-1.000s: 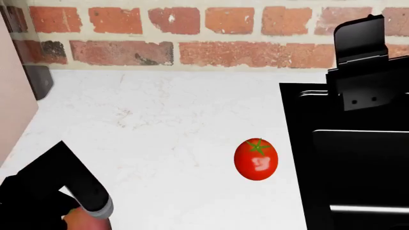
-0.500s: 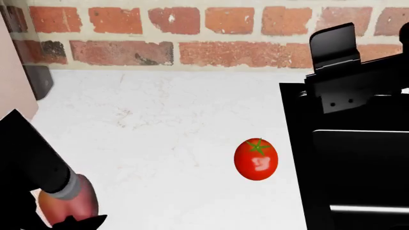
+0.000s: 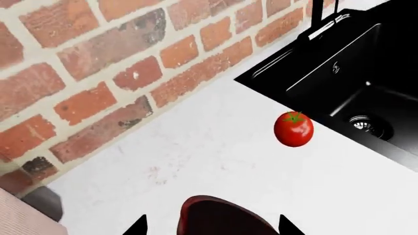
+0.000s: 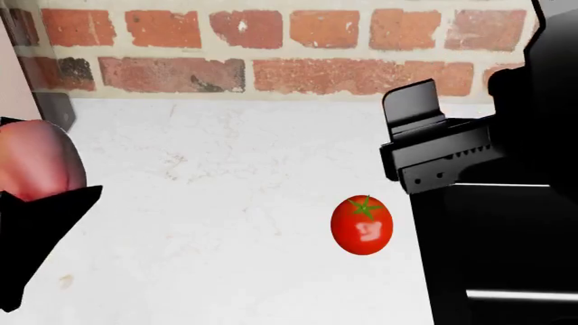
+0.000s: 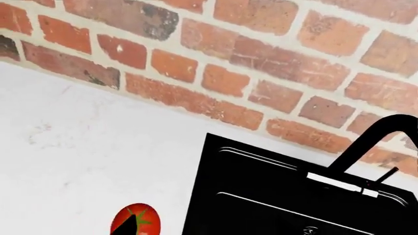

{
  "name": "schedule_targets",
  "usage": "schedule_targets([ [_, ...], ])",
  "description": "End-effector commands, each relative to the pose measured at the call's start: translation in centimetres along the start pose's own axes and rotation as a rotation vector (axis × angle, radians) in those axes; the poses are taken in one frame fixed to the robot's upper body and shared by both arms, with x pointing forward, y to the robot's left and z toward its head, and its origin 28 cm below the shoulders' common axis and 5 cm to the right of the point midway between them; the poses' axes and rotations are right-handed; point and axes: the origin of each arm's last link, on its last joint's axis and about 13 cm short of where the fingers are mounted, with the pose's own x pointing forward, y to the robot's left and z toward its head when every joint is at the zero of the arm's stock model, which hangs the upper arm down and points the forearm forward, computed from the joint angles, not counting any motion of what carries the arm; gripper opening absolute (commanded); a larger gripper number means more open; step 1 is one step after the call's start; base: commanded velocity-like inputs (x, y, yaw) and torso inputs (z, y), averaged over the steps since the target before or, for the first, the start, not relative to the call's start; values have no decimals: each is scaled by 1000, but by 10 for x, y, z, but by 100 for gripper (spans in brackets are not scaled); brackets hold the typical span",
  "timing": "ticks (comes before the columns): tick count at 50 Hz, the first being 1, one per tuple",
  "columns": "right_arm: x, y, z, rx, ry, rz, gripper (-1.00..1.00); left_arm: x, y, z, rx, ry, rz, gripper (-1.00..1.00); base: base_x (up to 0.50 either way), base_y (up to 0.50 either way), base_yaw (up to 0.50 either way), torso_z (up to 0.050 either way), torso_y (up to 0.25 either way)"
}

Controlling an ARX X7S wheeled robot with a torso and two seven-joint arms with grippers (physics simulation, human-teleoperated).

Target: Place the avocado, onion, tomato and bell pepper on the cutting board.

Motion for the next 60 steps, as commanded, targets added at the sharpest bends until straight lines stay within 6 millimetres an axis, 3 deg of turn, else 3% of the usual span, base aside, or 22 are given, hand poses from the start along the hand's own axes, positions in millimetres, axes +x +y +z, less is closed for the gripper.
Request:
schedule_targets([
  [1, 8, 6, 10, 18, 26, 134, 100, -25, 1, 26, 9, -126, 12, -100, 0, 0, 0, 0, 0],
  [8, 19, 8, 9, 26, 35, 177, 100, -25, 2, 29, 14, -133, 19, -100, 0, 0, 0, 0, 0],
  [28, 80, 13, 6, 35, 102, 169, 100, -25, 6, 29, 2, -142, 31, -100, 0, 0, 0, 0, 0],
  [43, 92, 21, 5, 29, 129, 196, 100, -27, 6, 33, 12, -146, 35, -100, 0, 0, 0, 0, 1],
  [60, 113, 34, -16, 52, 160, 233, 100, -25, 9, 31, 6, -143, 40, -100, 0, 0, 0, 0, 0],
])
